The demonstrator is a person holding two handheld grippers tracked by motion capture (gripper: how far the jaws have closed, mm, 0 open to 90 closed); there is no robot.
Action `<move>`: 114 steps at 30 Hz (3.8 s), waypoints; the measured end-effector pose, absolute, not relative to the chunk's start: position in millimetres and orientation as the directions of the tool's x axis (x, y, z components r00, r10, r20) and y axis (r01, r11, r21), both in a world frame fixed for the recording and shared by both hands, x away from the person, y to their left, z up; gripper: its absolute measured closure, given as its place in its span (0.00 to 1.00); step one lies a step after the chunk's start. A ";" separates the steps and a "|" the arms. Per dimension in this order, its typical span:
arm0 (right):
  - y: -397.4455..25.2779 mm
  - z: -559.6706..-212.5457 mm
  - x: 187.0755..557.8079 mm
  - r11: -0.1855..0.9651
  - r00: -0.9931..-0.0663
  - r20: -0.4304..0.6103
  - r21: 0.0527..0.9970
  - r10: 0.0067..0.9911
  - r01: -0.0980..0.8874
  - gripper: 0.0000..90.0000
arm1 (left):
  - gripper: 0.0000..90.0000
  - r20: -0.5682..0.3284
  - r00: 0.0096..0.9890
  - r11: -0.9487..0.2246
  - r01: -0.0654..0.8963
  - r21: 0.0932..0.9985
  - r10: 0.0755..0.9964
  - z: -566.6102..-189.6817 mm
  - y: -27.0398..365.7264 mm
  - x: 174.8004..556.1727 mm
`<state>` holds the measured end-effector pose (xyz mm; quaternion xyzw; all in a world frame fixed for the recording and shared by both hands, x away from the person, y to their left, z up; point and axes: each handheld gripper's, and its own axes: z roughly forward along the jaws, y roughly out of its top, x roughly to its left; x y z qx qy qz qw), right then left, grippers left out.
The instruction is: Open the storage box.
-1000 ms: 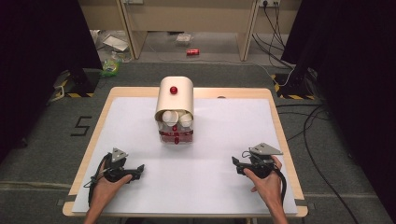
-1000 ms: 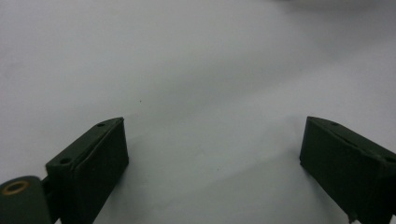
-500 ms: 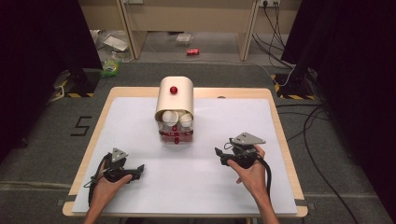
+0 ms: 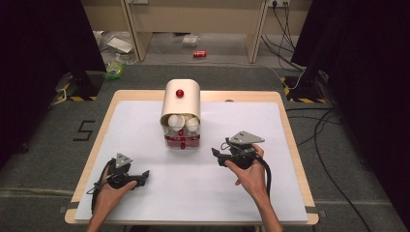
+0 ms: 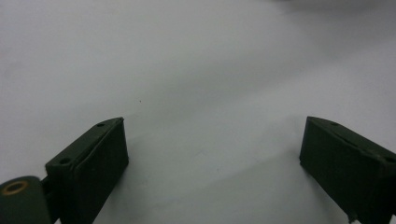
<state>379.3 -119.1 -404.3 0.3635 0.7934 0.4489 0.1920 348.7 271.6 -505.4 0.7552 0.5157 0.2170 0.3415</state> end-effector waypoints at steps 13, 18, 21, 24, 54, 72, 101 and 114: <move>-94.6 -390.4 378.7 0.356 -0.711 0.015 0.858 0.703 0.371 0.45 | 0.08 -0.024 0.374 -0.235 0.631 0.740 0.927 -505.4 271.6 348.7; -87.5 -386.9 378.1 0.363 -0.727 0.009 0.863 0.687 0.353 0.46 | 0.08 -0.025 0.374 -0.235 0.631 0.740 0.927 -505.4 271.6 348.7; -80.3 -385.5 379.3 0.369 -0.740 0.005 0.865 0.673 0.341 0.48 | 0.08 -0.025 0.374 -0.235 0.630 0.740 0.927 -505.4 271.6 348.7; -76.8 -384.4 380.2 0.370 -0.743 0.003 0.866 0.669 0.337 0.49 | 0.08 -0.024 0.375 -0.235 0.630 0.740 0.927 -505.4 271.7 348.7; -41.8 -362.5 397.4 0.403 -0.788 -0.048 0.877 0.614 0.260 0.61 | 0.08 -0.025 0.374 -0.235 0.631 0.740 0.927 -505.4 271.7 348.7; -28.3 -358.7 409.6 0.394 -0.789 -0.044 0.882 0.613 0.257 0.62 | 0.08 -0.025 0.374 -0.235 0.630 0.740 0.927 -505.4 271.7 348.8; -29.0 -363.3 425.8 0.424 -0.787 -0.044 0.860 0.615 0.283 0.61 | 0.08 -0.025 0.374 -0.234 0.630 0.740 0.927 -505.5 271.7 348.7; -31.8 -360.4 421.4 0.444 -0.811 -0.027 0.847 0.584 0.293 0.60 | 0.08 -0.026 0.374 -0.234 0.630 0.740 0.927 -505.5 271.7 348.7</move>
